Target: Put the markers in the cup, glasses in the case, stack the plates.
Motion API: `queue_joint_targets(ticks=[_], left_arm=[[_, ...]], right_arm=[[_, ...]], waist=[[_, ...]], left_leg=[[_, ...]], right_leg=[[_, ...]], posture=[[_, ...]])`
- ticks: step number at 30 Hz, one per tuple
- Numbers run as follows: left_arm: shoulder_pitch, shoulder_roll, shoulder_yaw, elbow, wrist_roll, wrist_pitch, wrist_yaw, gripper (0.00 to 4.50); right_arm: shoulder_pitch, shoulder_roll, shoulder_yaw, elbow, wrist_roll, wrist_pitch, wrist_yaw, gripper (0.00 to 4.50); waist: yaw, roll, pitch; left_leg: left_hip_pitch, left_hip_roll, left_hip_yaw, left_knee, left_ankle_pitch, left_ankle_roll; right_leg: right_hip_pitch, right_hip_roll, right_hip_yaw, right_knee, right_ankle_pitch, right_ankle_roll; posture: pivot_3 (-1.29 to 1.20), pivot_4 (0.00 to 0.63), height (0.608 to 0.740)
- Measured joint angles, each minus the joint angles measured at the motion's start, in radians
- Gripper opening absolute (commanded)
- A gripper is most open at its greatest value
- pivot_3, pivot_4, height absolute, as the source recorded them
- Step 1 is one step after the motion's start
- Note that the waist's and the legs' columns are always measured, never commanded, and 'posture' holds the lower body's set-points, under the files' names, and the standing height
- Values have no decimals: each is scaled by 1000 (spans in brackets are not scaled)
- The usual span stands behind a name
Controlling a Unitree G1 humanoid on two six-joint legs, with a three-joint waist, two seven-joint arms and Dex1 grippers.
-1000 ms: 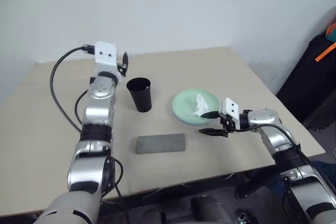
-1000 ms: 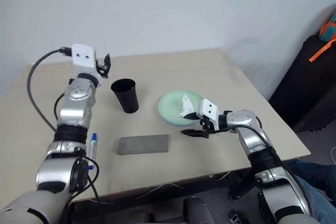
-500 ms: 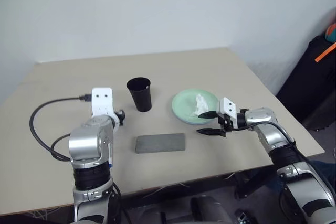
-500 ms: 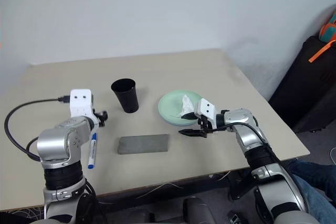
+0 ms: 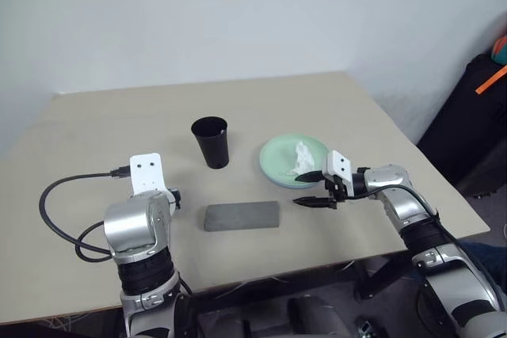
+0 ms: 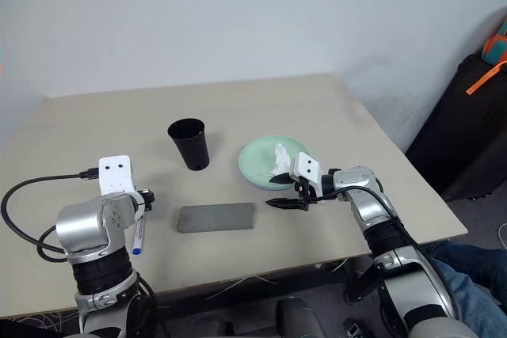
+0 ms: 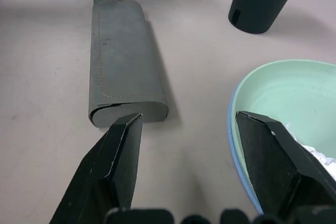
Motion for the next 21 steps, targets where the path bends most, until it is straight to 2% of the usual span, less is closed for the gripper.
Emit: queue_joint_targets(ticks=[5,6,9,15,21], left_arm=[[0,-16,49,38,-7,0,-27,3013],[0,-14,54,50,-7,0,-33,2845],[0,-5,62,77,-8,0,-45,2128],[0,7,63,92,-9,-4,-61,97],[0,8,67,106,-13,-25,-78,76]], right_arm=[[0,0,0,0,0,0,-4,3076],[0,0,0,0,0,0,-7,3076],[0,-1,0,0,0,0,-9,3076],[1,-3,-2,-1,0,0,-19,3076],[1,-15,-3,-1,0,0,-20,3076]], waist=[[0,0,0],[0,0,0],[0,0,0],[0,0,0],[0,0,0]], left_leg=[[0,0,-1,0,0,0],[0,0,-1,0,0,0],[0,0,-1,0,0,0],[0,0,-1,0,0,0],[0,-1,-1,0,0,0]], right_leg=[[0,0,0,0,0,0],[0,0,0,0,0,0],[0,0,0,0,0,0],[0,0,0,0,0,0],[0,0,0,0,0,0]], posture=[[0,0,740],[0,0,740],[0,0,740],[0,0,740],[0,0,740]])
